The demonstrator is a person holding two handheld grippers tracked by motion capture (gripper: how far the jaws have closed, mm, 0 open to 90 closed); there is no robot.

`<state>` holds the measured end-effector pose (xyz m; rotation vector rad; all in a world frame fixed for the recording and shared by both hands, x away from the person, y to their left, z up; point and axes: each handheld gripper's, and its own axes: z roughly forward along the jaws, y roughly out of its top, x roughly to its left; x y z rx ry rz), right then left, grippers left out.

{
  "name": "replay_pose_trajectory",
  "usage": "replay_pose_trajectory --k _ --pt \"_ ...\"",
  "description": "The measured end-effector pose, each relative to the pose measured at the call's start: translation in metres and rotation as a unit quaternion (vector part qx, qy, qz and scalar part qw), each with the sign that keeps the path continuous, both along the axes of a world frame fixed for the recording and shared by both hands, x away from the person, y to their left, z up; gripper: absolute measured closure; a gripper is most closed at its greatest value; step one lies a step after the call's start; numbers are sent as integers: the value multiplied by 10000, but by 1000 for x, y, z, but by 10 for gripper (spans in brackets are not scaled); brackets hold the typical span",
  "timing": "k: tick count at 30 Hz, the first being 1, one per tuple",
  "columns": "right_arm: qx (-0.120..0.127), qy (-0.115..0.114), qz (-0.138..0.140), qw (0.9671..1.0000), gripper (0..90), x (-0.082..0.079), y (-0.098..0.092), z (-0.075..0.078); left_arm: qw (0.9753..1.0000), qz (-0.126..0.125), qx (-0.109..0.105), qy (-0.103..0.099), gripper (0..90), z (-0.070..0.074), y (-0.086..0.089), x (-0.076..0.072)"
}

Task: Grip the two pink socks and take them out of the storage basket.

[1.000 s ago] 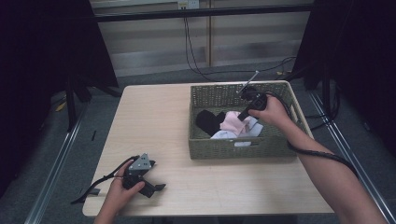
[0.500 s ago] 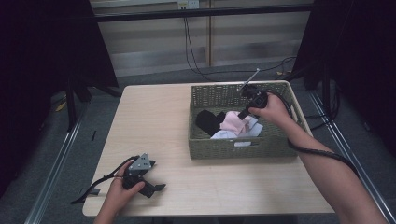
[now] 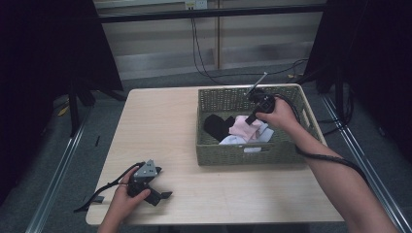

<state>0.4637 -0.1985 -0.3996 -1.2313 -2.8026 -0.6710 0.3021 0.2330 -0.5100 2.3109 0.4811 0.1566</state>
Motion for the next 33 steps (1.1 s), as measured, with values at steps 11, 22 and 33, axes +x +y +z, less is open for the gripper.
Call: replay_pose_trajectory --k 11,22,33 --pt "109 -70 -78 9999 899 -4 -7 22 10000 -15 45 4 0 1 0 0" --pt "284 -119 -104 9995 900 -8 -13 48 10000 -10 37 6 0 1 0 0" --pt "377 -108 -96 9992 900 -14 -22 71 10000 -13 25 4 0 0 0 0"
